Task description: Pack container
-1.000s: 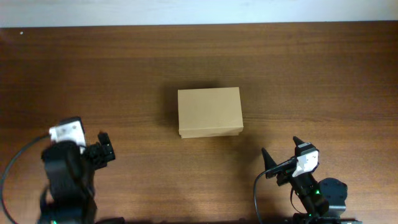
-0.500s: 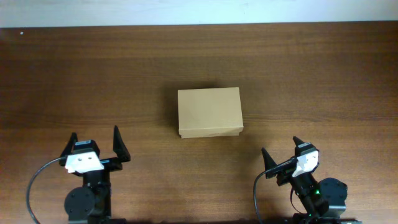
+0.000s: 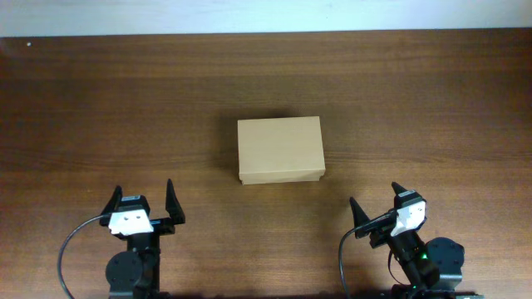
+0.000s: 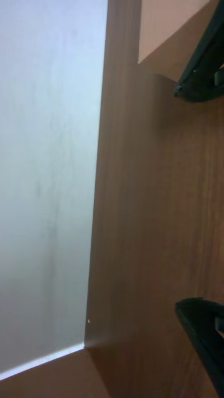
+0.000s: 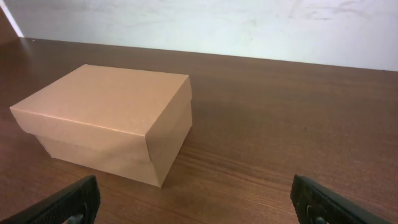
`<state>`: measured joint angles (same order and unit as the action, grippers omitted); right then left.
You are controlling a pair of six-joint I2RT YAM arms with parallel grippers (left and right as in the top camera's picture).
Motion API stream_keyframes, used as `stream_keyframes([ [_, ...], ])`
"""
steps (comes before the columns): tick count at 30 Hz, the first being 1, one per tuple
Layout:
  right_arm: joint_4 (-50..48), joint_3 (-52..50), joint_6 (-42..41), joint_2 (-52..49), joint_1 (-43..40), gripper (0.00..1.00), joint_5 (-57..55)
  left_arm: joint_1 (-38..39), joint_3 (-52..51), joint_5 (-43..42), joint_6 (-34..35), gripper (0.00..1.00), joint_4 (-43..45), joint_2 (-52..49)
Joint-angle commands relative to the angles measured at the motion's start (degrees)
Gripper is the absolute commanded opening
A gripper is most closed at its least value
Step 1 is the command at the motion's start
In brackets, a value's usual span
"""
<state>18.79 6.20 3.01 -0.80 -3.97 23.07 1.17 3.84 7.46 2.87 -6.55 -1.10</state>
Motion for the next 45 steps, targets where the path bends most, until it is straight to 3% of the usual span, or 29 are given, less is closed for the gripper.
stream_keyframes([
  [1, -0.20, -0.44, -0.42, 0.66, 0.20, 0.99, 0.31, 0.22, -2.14, -0.63, 0.17, 1.00, 0.55, 0.83],
  [45, -0.20, -0.44, -0.42, 0.66, 0.20, 0.99, 0.31, 0.22, -3.32, -0.63, 0.15, 1.00, 2.67, 0.76],
])
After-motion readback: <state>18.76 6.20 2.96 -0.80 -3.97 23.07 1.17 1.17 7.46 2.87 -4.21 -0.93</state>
